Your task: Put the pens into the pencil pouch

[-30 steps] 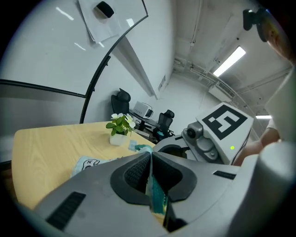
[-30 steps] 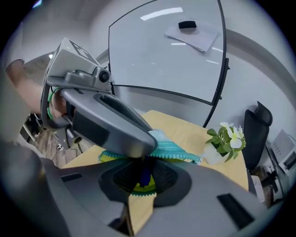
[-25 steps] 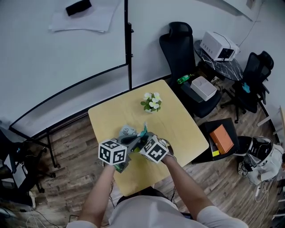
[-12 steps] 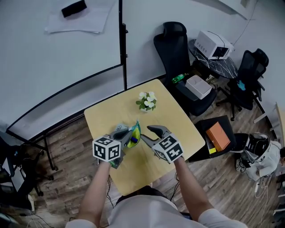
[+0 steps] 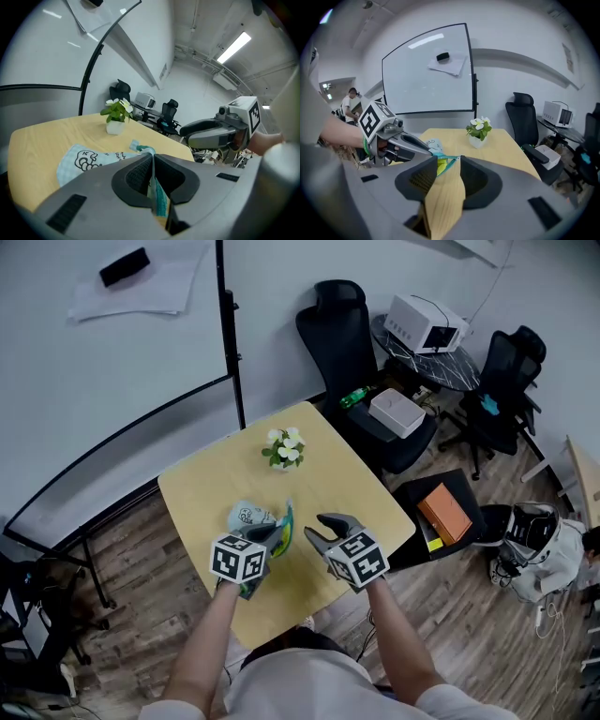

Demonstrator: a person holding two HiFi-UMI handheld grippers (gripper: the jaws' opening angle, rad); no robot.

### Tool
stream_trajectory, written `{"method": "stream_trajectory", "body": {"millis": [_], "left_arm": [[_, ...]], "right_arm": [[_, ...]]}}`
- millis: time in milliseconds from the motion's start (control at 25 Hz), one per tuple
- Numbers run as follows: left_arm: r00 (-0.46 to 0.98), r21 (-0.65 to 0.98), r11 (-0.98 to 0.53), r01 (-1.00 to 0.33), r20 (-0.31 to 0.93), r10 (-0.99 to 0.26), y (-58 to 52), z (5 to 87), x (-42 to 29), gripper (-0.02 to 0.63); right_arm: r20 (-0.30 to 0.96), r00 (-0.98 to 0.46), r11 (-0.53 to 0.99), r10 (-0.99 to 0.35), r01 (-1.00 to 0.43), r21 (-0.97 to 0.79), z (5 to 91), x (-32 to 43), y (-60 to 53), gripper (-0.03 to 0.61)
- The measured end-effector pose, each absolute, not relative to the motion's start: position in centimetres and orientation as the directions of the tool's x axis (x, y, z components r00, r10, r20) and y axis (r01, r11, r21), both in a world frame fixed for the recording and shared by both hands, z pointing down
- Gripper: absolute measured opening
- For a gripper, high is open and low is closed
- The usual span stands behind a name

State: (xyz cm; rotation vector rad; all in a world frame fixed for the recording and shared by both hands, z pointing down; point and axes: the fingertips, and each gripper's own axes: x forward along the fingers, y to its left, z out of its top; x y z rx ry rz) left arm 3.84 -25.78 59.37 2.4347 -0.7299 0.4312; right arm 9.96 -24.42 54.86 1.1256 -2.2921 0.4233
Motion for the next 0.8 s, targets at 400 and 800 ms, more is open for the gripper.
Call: {"method": "stream_trajectory", "body": {"millis": [400,800], "left_arm": [[0.772,0.379,-0.703,-0.602,0.502,-0.39,-24.4,62.1,5.7,0.033],[0.706,0.279,-0.649,-0.708,0.289,-0.646,-27.3,53.5,1.4,0.202]], "right_arm": [[0.578,-0.472,0.529,-0.665,-0.845,-0.081,55.8,12.9,-22.8,0.15],[0.384,-0.426,0.438,-0.819,-0.897,-0.06,51.1,14.4,-25.2,0.173]]}}
